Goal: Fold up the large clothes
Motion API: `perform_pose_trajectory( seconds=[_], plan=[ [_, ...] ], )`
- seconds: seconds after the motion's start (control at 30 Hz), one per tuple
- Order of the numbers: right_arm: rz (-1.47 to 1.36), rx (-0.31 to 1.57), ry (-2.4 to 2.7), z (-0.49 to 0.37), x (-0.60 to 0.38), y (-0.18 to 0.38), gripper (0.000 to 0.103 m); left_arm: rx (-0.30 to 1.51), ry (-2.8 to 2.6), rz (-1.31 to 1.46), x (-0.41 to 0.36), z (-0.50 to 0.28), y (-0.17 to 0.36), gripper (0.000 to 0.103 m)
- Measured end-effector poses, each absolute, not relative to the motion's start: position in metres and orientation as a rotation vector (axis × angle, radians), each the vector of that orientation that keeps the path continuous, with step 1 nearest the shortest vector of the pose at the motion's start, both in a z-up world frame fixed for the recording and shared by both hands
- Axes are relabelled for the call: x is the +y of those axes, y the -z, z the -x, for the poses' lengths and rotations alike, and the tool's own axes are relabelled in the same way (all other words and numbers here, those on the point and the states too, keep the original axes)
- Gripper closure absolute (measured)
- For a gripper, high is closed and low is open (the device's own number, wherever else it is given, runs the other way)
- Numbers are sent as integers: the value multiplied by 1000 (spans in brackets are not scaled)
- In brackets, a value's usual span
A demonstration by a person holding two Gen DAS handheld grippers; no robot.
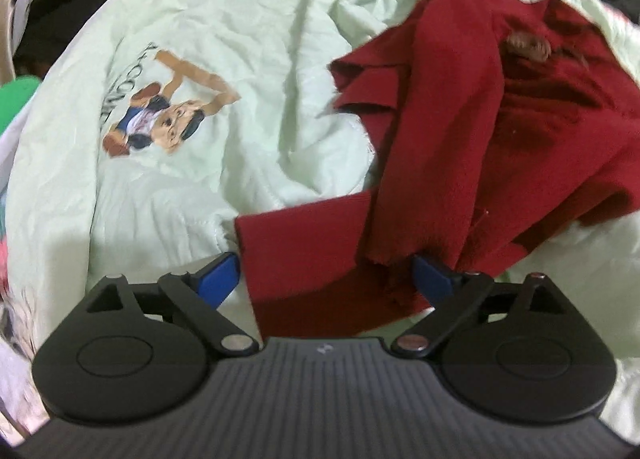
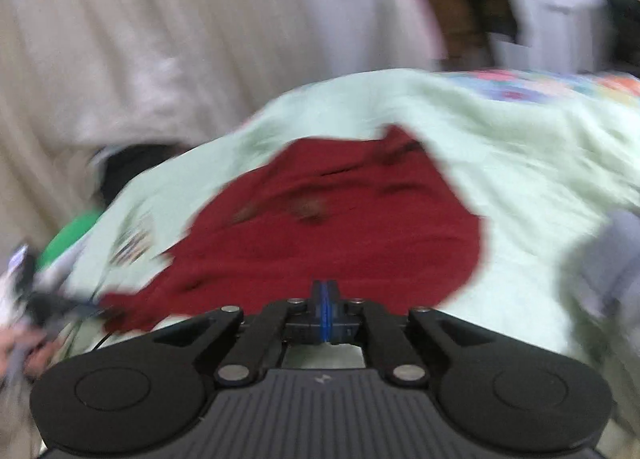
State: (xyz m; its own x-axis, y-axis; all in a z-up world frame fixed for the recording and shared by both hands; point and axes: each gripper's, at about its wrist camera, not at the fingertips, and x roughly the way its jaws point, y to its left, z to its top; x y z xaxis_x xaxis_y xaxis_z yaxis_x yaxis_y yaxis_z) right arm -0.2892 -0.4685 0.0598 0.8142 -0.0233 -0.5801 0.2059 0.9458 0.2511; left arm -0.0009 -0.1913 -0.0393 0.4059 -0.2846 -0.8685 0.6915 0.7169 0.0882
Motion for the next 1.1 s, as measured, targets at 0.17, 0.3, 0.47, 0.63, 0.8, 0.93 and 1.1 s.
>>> perform_pose_trajectory(
  seconds=[0.17, 0.3, 0.47, 0.63, 0.8, 0.93, 1.1],
  plan=[
    [-154, 623, 24, 256, -421, -67, 71, 891, 637, -612, -204, 10, 21, 9],
    [-255, 635, 39, 229, -433, -67, 68, 867, 696, -443, -191, 5, -4, 8],
    [-355, 633, 42, 215, -457, -60, 63, 907, 767, -204, -201, -17, -11, 8],
    [-407, 646, 113, 206, -491, -62, 58, 918, 770, -317, -278, -36, 1, 0],
    [-443, 616, 150, 213, -513, -71, 55, 887, 822, -564, -339, -34, 23, 12],
    [-444, 610, 159, 216, -520, -70, 54, 1042, 828, -468, -348, -56, 28, 76],
    [-467, 606, 144, 206, -523, -64, 54, 966, 780, -525, -354, -69, 2, 89]
  ],
)
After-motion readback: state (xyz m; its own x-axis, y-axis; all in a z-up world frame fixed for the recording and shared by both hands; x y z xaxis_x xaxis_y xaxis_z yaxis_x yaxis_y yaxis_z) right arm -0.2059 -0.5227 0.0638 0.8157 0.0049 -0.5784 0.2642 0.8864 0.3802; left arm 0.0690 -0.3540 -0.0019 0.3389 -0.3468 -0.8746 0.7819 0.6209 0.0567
